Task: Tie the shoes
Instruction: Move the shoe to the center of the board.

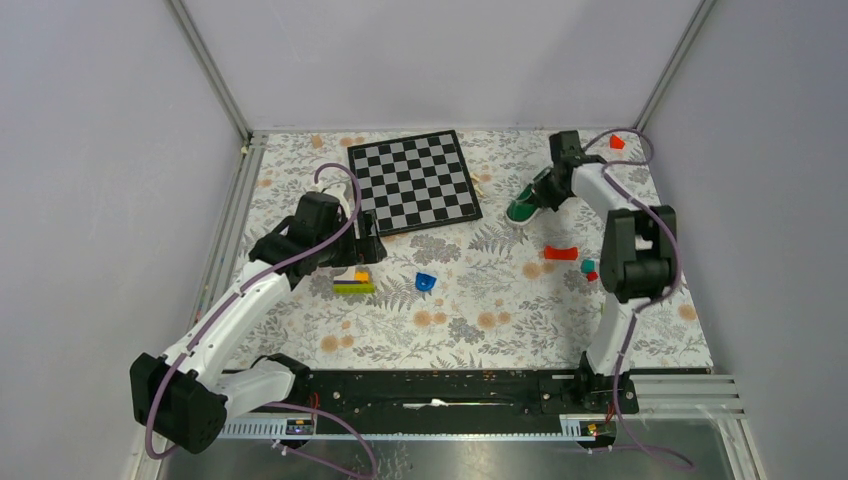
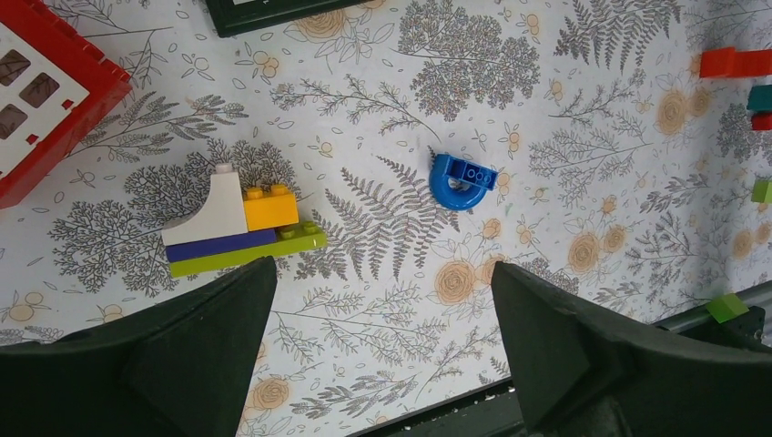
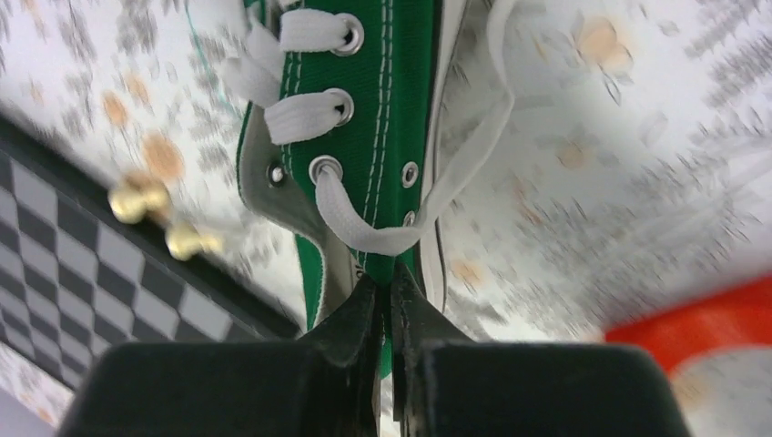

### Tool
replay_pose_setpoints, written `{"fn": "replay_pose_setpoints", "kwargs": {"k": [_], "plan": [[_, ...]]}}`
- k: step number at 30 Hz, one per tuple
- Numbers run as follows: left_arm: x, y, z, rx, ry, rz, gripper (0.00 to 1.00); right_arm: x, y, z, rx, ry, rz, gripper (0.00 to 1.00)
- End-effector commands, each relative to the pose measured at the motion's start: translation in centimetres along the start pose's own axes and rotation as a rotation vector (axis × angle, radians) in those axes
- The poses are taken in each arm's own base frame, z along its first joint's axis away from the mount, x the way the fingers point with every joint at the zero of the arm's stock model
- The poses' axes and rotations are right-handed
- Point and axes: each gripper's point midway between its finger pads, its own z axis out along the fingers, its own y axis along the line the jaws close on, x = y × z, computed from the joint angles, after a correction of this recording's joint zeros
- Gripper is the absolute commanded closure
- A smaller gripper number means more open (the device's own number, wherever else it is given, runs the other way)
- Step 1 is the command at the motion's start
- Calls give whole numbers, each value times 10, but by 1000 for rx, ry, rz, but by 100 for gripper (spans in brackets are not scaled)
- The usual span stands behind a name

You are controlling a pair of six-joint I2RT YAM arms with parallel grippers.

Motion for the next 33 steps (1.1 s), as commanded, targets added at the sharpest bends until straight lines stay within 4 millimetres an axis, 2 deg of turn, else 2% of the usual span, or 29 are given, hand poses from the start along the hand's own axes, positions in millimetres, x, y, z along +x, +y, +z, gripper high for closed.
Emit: {"fn": "replay_pose_setpoints", "kwargs": {"k": [1, 2, 3, 4, 8, 15, 20, 26, 33], "plan": [[-23, -13, -21, 41, -89, 36, 1, 8, -4, -69, -141, -14, -114, 100], [-23, -13, -22, 43, -93, 35, 1, 23, -17, -71, -144, 11, -136, 100], [-23, -14, -25, 47, -97, 33, 1, 26, -19, -83, -162, 7, -154, 100], [-22, -14, -27, 52, -97, 31, 1, 42, -33, -88, -164, 40, -177, 100], [-21, -17, -35, 69, -108, 19, 1, 81, -61, -122, -208, 75, -280, 100], [-19, -20, -39, 93, -110, 6, 1, 146, -89, -172, -327, 159, -503, 100], [-20, -22, -39, 99, -108, 3, 1, 186, -110, -193, -447, 246, -606, 100], [-19, -30, -36, 136, -96, -10, 1, 233, -149, -192, -501, 374, -595, 100], [-1, -49, -16, 207, -26, -28, 1, 262, -181, -175, -460, 435, -574, 100]]}}
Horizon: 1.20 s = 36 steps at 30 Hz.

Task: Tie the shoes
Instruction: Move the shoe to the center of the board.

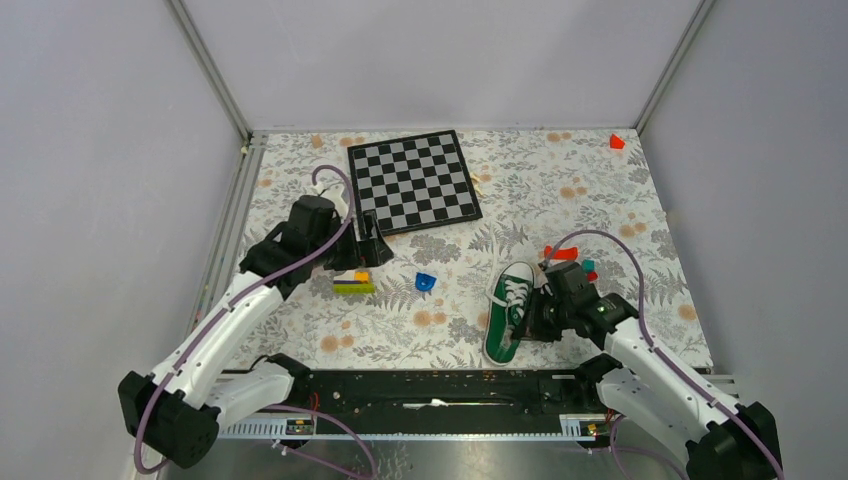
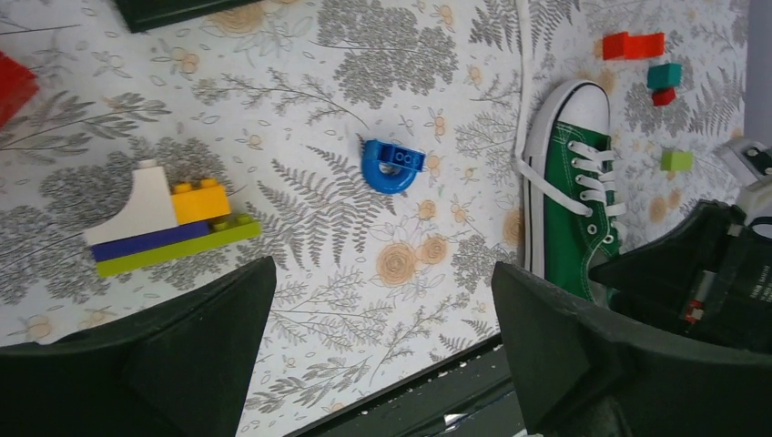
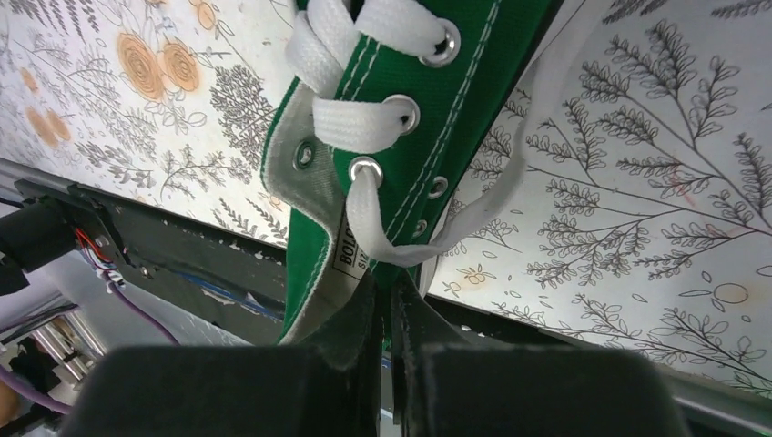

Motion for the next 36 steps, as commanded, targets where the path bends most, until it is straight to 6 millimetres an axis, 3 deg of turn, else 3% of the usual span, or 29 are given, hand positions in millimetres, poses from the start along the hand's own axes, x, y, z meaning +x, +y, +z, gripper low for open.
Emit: {"fn": "replay_pose_setpoints", "kwargs": {"k": [1, 3, 5, 10, 13, 17, 21, 24, 27, 29, 36], "plan": [[3, -25, 16, 100, 14, -22, 1, 2, 13, 3, -71, -14, 6, 100], [12, -33, 25, 128, 46, -36, 1, 5, 5, 2, -23, 1, -9, 72], [19, -43, 35, 157, 69, -49, 1, 0, 0, -7, 28, -11, -38, 54], [36, -83, 58, 215, 137, -39, 1, -35, 1, -48, 127, -174, -127, 32], [50, -99, 76, 192, 204, -126, 3, -53, -6, -69, 207, -272, -122, 31], [71, -124, 104, 224, 294, -339, 14, -68, -17, -79, 296, -370, -18, 33], [61, -130, 140, 176, 239, -430, 31, -73, -21, -72, 321, -392, 79, 33], [52, -136, 166, 109, 216, -385, 35, -76, -23, -72, 329, -420, 131, 33], [57, -141, 189, 4, 219, -286, 35, -78, -28, -76, 334, -468, 154, 34], [42, -154, 198, -54, 175, -203, 36, -79, -30, -78, 328, -495, 175, 35], [41, -139, 229, -290, 77, 29, 34, -78, -32, -79, 314, -513, 203, 35]]}}
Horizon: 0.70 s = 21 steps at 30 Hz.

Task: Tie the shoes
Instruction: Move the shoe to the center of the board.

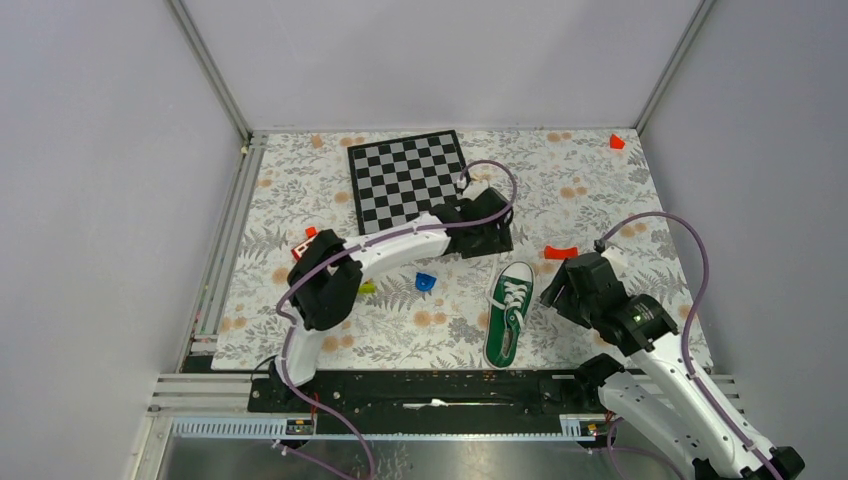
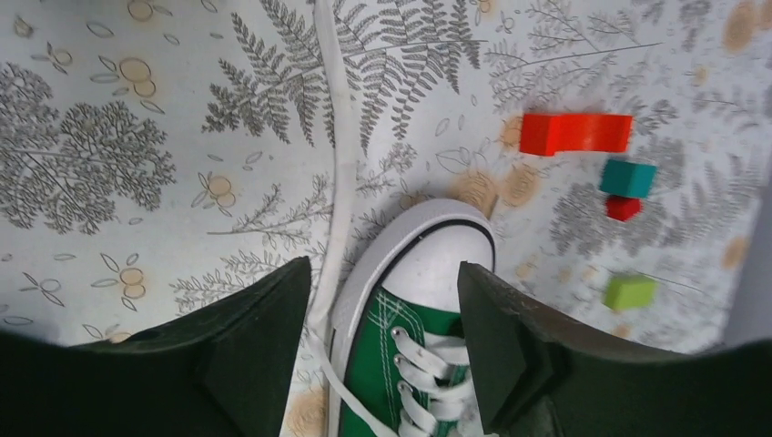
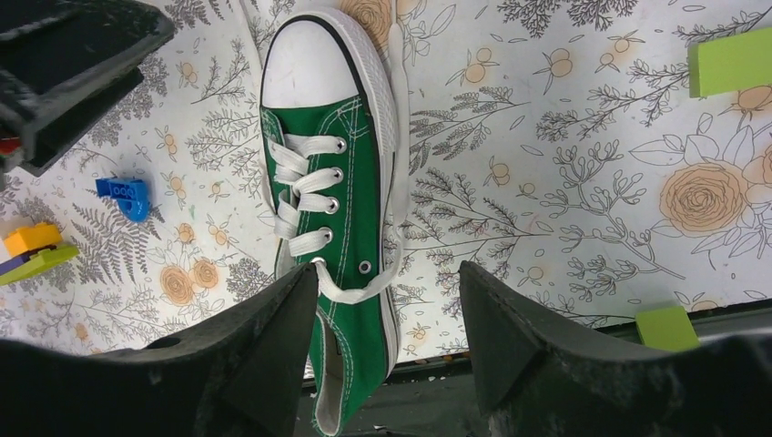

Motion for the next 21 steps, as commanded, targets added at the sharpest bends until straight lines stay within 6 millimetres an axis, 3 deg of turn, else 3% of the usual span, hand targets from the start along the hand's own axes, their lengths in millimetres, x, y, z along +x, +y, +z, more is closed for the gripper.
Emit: {"fn": "replay_pose_setpoints", "kwargs": {"k": [1, 6, 13, 15, 18, 19, 21], "plan": [[-8, 32, 19, -217, -94, 150, 32, -5, -6, 2, 32, -34, 40, 35], [3, 31, 47, -310, -123, 301, 29, -4, -2, 2, 14, -30, 27, 35], [25, 60, 66, -388, -85, 285, 30, -5, -4, 5, 23, -40, 35, 32], [32, 64, 73, -392, -57, 297, 45, -6, -4, 4, 17, -47, 42, 32], [31, 68, 68, -416, -53, 310, 90, -6, -6, 4, 15, -58, 47, 32], [28, 69, 63, -420, -64, 310, 100, -6, -6, 4, 15, -58, 47, 32], [16, 67, 45, -420, -105, 305, 100, -3, -7, 6, 18, -52, 46, 32]]}}
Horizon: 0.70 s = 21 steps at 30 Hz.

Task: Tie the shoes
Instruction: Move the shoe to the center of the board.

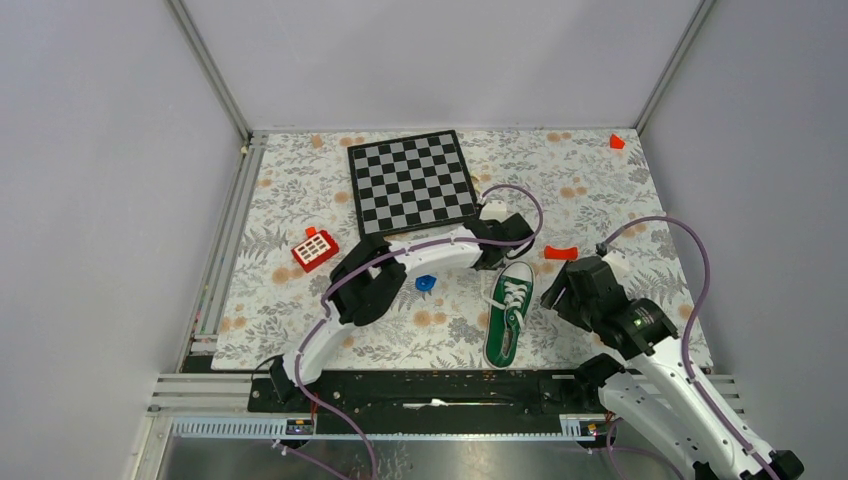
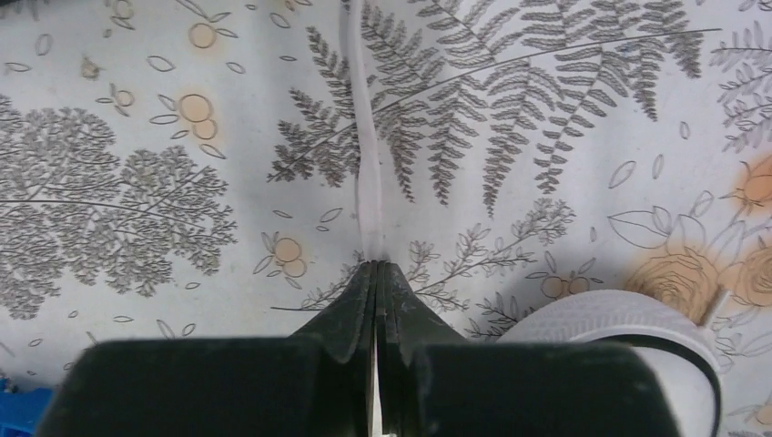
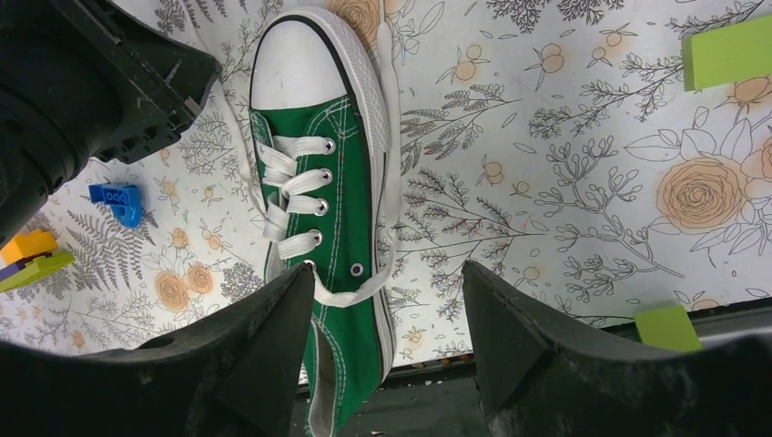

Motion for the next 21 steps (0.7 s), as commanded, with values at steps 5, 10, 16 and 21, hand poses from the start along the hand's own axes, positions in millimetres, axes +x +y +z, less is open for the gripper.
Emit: {"fn": "replay_pose_setpoints", "kwargs": {"k": [5, 10, 16, 21], "plan": [[-18, 54, -44, -81, -54, 26, 100, 0, 2, 10, -1, -13, 22, 32], [-21, 69, -76, 24, -51, 48, 100, 16, 16, 19, -81, 58, -10, 32], [-11, 84, -106, 129, -47, 70, 100, 62, 21, 31, -133, 261, -56, 32], [-6, 90, -123, 157, -17, 76, 100, 88, 19, 26, -184, 333, -26, 32]]}}
